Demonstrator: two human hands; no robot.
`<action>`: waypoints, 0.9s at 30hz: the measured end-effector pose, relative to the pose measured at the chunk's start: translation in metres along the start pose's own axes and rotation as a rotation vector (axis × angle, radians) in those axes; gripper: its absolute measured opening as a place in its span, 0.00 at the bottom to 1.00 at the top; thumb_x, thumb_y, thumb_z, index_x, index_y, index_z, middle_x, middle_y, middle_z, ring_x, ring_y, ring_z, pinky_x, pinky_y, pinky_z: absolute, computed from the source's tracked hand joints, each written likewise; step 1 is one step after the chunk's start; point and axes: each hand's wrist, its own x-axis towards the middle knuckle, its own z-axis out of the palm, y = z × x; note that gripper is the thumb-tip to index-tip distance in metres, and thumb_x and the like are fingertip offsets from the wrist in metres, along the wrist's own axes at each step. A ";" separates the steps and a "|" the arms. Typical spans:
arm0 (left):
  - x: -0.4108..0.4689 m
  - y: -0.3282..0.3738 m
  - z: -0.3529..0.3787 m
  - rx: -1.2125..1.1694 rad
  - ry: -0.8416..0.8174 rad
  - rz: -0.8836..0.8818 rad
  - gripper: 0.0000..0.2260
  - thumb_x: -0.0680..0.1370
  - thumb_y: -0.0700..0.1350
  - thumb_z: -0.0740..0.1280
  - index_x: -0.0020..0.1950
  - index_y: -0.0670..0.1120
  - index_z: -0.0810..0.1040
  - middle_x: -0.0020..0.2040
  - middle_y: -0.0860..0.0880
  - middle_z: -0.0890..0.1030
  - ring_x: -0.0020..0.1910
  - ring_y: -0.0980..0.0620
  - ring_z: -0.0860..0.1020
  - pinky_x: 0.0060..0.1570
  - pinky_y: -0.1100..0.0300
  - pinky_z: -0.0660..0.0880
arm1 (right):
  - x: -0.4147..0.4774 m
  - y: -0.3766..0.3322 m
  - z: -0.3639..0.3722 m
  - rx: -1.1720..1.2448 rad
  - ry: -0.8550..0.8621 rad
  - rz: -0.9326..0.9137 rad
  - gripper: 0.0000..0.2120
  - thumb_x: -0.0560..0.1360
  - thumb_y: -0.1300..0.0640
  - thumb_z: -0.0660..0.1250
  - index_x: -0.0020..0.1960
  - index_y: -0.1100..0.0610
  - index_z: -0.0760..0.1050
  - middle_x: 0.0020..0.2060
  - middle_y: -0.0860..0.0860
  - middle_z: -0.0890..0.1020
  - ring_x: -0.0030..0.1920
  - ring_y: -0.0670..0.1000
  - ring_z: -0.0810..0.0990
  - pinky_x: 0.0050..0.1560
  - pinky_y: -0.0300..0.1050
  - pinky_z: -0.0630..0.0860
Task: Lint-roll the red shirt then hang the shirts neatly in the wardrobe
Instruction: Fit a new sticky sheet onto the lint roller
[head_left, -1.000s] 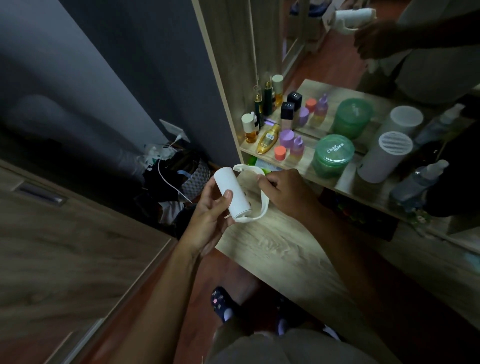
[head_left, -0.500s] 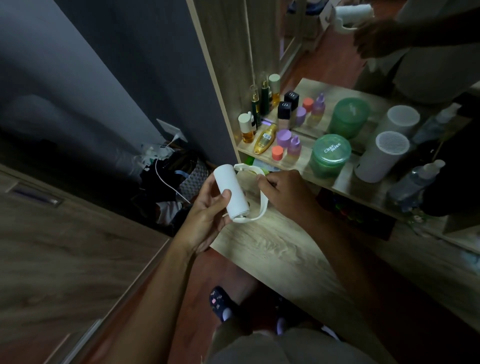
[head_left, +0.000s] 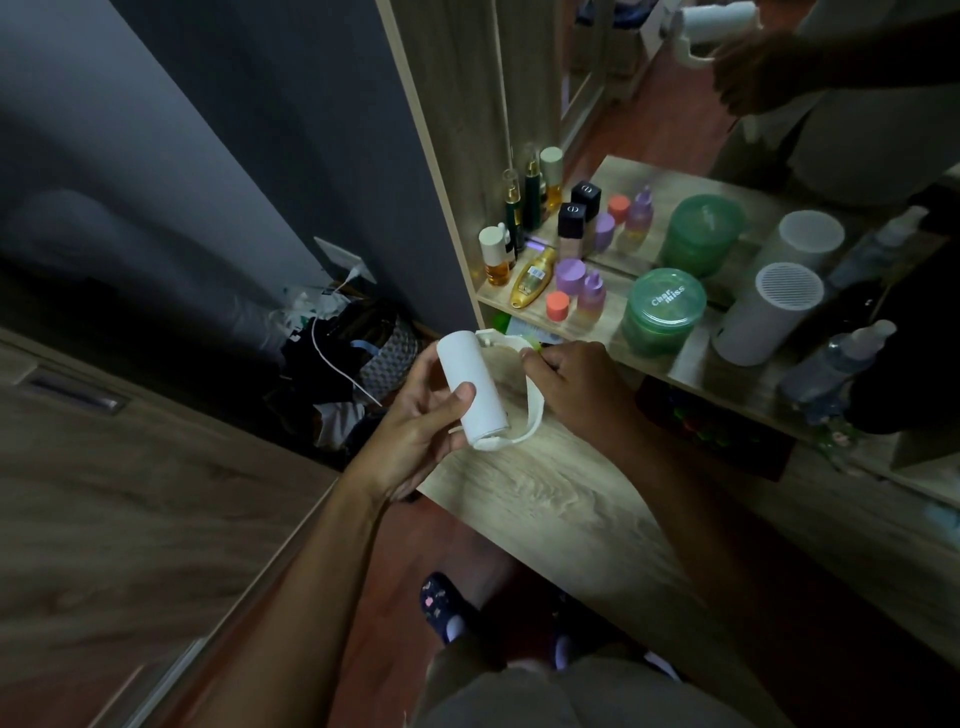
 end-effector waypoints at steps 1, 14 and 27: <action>-0.001 0.000 0.000 0.012 -0.010 -0.015 0.30 0.76 0.47 0.74 0.75 0.52 0.66 0.56 0.42 0.81 0.55 0.42 0.81 0.49 0.50 0.82 | -0.001 -0.002 0.000 0.018 -0.007 0.011 0.23 0.80 0.53 0.66 0.29 0.62 0.73 0.24 0.55 0.76 0.26 0.53 0.74 0.28 0.43 0.66; -0.005 0.000 0.004 0.200 0.006 -0.013 0.26 0.78 0.47 0.68 0.75 0.50 0.65 0.59 0.42 0.83 0.59 0.41 0.81 0.56 0.46 0.80 | 0.002 -0.010 0.001 0.095 -0.102 0.115 0.21 0.80 0.54 0.66 0.30 0.62 0.73 0.27 0.56 0.78 0.30 0.54 0.75 0.33 0.44 0.68; -0.010 0.011 -0.008 0.693 -0.085 0.181 0.37 0.81 0.43 0.67 0.83 0.55 0.48 0.79 0.54 0.64 0.76 0.55 0.66 0.72 0.54 0.70 | -0.003 -0.007 -0.004 0.105 -0.130 -0.129 0.18 0.82 0.56 0.61 0.34 0.56 0.66 0.27 0.50 0.69 0.29 0.50 0.70 0.31 0.50 0.66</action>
